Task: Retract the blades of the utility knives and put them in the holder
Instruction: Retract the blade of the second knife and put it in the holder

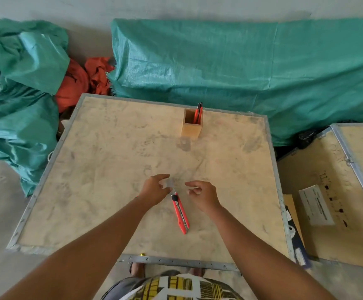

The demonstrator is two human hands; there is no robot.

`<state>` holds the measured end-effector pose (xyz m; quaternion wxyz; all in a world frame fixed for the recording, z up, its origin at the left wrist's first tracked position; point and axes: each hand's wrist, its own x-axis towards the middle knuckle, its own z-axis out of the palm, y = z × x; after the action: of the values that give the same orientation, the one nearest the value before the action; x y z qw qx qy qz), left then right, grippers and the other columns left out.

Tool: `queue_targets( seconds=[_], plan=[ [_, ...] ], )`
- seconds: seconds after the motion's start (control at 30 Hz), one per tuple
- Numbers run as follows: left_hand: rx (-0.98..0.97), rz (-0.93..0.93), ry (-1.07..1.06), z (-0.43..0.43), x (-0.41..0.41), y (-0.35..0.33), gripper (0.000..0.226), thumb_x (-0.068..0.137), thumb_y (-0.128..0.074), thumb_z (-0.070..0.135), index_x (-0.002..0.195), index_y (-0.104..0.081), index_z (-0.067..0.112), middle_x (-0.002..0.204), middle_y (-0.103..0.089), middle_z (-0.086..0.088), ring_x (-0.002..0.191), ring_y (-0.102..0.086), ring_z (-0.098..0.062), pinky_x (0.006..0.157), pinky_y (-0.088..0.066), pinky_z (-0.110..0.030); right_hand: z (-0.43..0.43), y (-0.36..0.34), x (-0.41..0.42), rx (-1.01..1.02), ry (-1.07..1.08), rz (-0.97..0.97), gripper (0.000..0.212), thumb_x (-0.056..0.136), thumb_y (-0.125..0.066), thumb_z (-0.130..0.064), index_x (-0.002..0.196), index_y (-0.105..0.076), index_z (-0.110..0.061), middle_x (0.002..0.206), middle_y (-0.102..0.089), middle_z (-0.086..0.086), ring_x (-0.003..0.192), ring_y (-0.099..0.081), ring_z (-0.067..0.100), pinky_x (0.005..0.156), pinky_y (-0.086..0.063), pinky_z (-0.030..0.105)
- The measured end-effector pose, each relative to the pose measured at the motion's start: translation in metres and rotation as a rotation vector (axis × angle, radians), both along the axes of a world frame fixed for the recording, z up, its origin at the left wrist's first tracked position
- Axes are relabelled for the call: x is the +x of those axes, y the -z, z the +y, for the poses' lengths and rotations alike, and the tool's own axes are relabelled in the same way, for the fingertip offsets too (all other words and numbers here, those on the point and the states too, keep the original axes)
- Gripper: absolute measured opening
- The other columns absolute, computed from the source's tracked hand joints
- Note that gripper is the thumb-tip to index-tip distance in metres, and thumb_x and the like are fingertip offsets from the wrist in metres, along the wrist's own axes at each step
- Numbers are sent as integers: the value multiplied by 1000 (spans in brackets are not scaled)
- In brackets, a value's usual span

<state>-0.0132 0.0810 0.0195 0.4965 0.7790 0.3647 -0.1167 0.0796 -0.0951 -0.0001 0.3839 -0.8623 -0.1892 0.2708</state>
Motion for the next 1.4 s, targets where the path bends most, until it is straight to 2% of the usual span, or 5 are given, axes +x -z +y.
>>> queue_targets(
  seconds=[0.13, 0.43, 0.67, 0.97, 1.4],
  plan=[
    [-62, 83, -35, -25, -33, 20, 60, 84, -76, 14, 140, -55, 22, 84, -66, -4, 68, -64, -15, 53, -51, -25, -5, 13, -25, -58, -108, 62, 31, 91, -65, -2, 119, -74, -12, 116, -75, 5, 104, -68, 13, 99, -52, 23],
    [-50, 55, -141, -56, -35, 42, 48, 79, -57, -15, 117, -73, 11, 90, -79, -12, 82, -74, -22, 80, -56, -30, 12, 25, -23, -50, -197, 98, 39, 89, -58, 7, 119, -74, -11, 111, -77, 11, 96, -73, 23, 87, -59, 30],
    [-6, -52, -144, -64, -39, 49, 47, 77, -61, -8, 113, -75, 19, 87, -74, 2, 77, -70, -18, 70, -58, -30, 6, 38, -26, -8, -75, 194, 39, 90, -63, 7, 118, -74, -18, 107, -75, 6, 87, -75, 29, 70, -65, 47],
    [-154, -94, -145, -59, -38, 41, 51, 75, -69, -3, 116, -74, 27, 91, -79, 0, 85, -74, -20, 85, -61, -41, 3, 27, -20, 59, -13, 207, 30, 93, -66, -1, 118, -74, -16, 110, -75, 9, 80, -73, 19, 56, -56, 18],
    [-344, -372, -168, -43, -8, -85, 45, 91, -61, -9, 114, -74, 28, 105, -78, -3, 86, -74, -20, 70, -64, -35, 1, -99, 22, 367, 55, 120, 27, 92, -71, -8, 115, -73, -23, 104, -74, -4, 74, -76, 15, 54, -54, 23]
  ],
)
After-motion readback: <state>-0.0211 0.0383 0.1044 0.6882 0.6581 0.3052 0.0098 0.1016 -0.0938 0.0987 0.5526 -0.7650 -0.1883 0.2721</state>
